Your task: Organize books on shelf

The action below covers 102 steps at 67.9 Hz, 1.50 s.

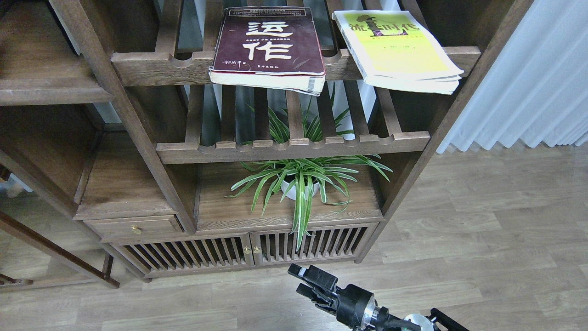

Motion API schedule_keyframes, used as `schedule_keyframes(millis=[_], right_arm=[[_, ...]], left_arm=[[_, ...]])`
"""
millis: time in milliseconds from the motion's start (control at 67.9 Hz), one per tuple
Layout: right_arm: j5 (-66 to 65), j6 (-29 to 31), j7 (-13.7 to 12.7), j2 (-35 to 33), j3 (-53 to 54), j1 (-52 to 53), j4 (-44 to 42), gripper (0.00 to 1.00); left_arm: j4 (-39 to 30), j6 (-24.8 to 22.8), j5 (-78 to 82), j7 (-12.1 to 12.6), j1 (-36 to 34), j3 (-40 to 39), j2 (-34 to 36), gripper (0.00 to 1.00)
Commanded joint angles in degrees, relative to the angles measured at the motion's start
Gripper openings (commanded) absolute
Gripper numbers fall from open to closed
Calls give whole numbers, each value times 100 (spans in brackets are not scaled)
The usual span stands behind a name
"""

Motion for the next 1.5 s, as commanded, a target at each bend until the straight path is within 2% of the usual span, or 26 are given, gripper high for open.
schedule_keyframes(millis=[0,29,103,339,560,766,958,1341,1488], right_arm=[[2,0,-1,0,1,-16,0,100],[2,0,-1,0,1,-16,9,100],[2,0,-1,0,1,-16,9,100],[10,0,-1,0,9,-43,18,100],[10,0,-1,0,18,-60,44,100],[19,0,-1,0,18,-78,53,100],[19,0,-1,0,18,-87,44,100],[28,0,-1,0,9,-87,53,100],[37,0,-1,0,18,-95,53,100]], left_arm=[[175,-1,148,63,-835,653,-36,0],[333,-1,245,63,-1394,1107,-71,0],[509,-1,280,72,-1915,1575,-80,0],[922,-1,315,133,-2997,2490,-370,0],[1335,-1,842,133,-3463,2499,-1038,0],[1582,-1,1054,142,-3683,2499,-1328,0],[1951,-1,1177,288,-4026,2517,-1697,0],[2478,-1,1194,288,-4228,2525,-2471,0],[2856,-1,1203,288,-4588,2525,-2814,0]])
